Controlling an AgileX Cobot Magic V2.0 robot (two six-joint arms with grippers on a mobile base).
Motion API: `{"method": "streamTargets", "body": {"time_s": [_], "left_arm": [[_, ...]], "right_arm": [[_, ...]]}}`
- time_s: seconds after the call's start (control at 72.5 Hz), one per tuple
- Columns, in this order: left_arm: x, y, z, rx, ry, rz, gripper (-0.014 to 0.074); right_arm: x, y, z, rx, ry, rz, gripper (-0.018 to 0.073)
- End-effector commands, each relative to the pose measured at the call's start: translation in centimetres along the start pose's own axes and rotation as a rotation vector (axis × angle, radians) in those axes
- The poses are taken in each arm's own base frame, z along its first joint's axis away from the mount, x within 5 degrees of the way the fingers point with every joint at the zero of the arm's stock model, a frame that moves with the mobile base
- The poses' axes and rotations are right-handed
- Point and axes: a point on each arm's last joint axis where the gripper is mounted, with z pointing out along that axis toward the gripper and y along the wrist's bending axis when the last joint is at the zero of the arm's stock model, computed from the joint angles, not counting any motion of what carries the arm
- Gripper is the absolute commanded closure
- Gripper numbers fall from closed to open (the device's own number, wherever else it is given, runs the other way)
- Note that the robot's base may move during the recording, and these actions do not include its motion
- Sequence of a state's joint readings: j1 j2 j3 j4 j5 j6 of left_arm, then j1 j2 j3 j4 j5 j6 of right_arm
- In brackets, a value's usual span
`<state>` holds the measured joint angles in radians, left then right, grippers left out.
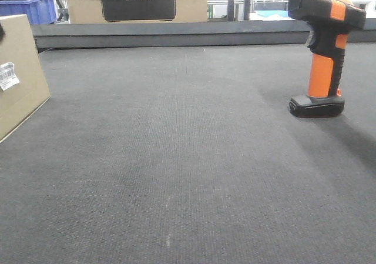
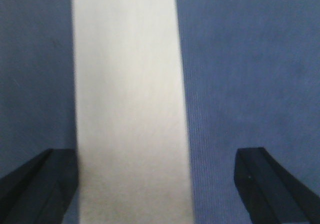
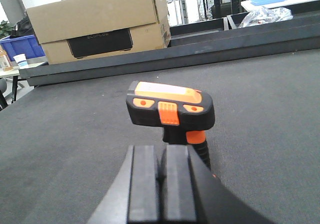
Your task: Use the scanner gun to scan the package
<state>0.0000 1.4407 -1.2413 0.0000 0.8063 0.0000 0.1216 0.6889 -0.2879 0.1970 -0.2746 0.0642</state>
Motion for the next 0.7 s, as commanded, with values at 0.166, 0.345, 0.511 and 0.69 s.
{"method": "streamTargets", "body": {"time_s": [0.166,0.345,0.511,0.69], "left_arm": [[-1.0,0.1,-6.9,-0.006,-0.191,-0.032,0.0109],[1.0,0.1,-9.9,0.003,-0.218,-0.079,0.0503],[4.7,0.1,-11.2,0.01,-0.341,-0.091,0.0708],[9.2,0.0,-12.0,0.023,-0.583,-0.091,0.0708]], "right_arm": [[-0.2,0.1,-0.1,-0.006,-0.022,-0.011,0.0727],[-0.2,0.1,-0.1,-0.006,-0.02,-0.011,0.0727],[-0.1,0.0,-0.1,-0.005,-0.005,-0.011,0.0727],[0.5,0.2,-0.2,-0.026,0.057,-0.113,0.0727]]}}
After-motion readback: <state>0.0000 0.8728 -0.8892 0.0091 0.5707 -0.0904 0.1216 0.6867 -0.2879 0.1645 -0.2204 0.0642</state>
